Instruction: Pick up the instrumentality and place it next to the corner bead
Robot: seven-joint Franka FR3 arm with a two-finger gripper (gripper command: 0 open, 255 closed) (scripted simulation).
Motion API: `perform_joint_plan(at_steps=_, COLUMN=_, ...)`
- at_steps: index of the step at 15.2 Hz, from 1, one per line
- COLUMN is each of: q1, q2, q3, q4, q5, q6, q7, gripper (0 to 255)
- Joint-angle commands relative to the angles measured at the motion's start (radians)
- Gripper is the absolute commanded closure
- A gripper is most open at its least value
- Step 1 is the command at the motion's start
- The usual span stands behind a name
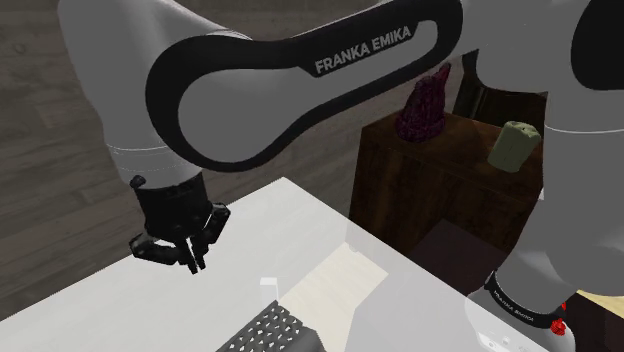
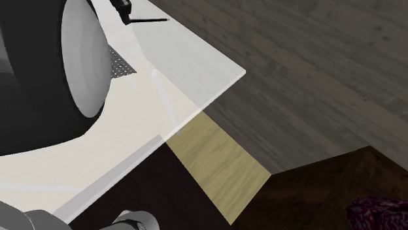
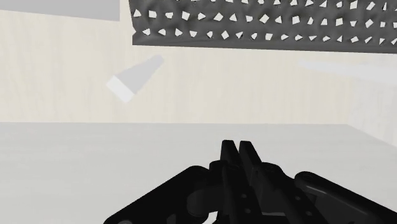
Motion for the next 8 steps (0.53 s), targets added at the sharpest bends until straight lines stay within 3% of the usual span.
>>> perform_joint_plan(at_steps=1, q1=0.077, q2=0.1, q3=-0.022, q4=0.131, q5=-0.061, q6=-0.047, q7=0.039, gripper=255)
perform_joint_plan(at_steps=5, q1=0.252, q2=0.31, q3=-0.08, q4=0.473, q5=-0.153, q6=-0.182, q7=0.058, gripper=255)
perform_joint_plan(at_steps=6, q1=0.324, q2=0.395, q3=-0.103, q4=0.63, q5=-0.181, q6=-0.244, q7=0.05, gripper=255)
perform_joint_plan(at_steps=8, q1=0.314, q2=0.39, q3=-0.105, q4=0.593, q5=-0.179, q6=-0.214, q7=0.054, gripper=255)
